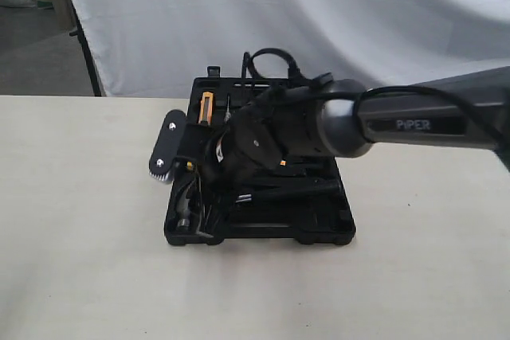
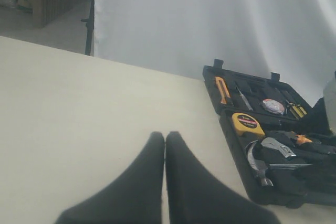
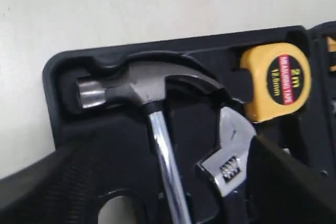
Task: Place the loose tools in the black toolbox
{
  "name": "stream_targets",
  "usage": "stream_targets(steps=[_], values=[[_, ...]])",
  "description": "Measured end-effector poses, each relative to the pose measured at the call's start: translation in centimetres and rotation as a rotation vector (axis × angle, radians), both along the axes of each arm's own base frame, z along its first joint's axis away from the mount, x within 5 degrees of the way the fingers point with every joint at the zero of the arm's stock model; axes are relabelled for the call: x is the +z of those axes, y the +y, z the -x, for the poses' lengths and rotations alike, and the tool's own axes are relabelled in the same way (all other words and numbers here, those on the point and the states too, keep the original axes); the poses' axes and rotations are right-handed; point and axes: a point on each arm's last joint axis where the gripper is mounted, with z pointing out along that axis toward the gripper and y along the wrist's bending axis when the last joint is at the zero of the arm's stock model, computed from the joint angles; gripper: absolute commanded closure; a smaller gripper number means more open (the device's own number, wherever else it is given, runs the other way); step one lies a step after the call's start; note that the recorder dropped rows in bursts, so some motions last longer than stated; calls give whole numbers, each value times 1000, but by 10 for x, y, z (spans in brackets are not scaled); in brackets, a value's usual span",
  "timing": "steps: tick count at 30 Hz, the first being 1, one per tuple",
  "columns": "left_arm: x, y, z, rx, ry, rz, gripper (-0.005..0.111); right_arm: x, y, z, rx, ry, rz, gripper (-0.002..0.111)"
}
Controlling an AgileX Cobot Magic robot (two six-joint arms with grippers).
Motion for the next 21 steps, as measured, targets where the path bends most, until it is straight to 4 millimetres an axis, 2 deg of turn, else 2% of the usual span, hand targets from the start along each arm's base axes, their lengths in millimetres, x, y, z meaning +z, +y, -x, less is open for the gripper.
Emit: stream_targets(steps=[3,6,10,21], values=[[0,0,0,0,0,0,106,31,-3,3,-24,-31,-70,60],[0,0,0,0,0,0,106,59,-7,6,-27,-74,-130,80],[0,0,0,0,0,0,106,83,-11,10,-25,-114,-184,109],[0,0,0,0,0,0,106,87,-8,7,-113,-83,-304,109]])
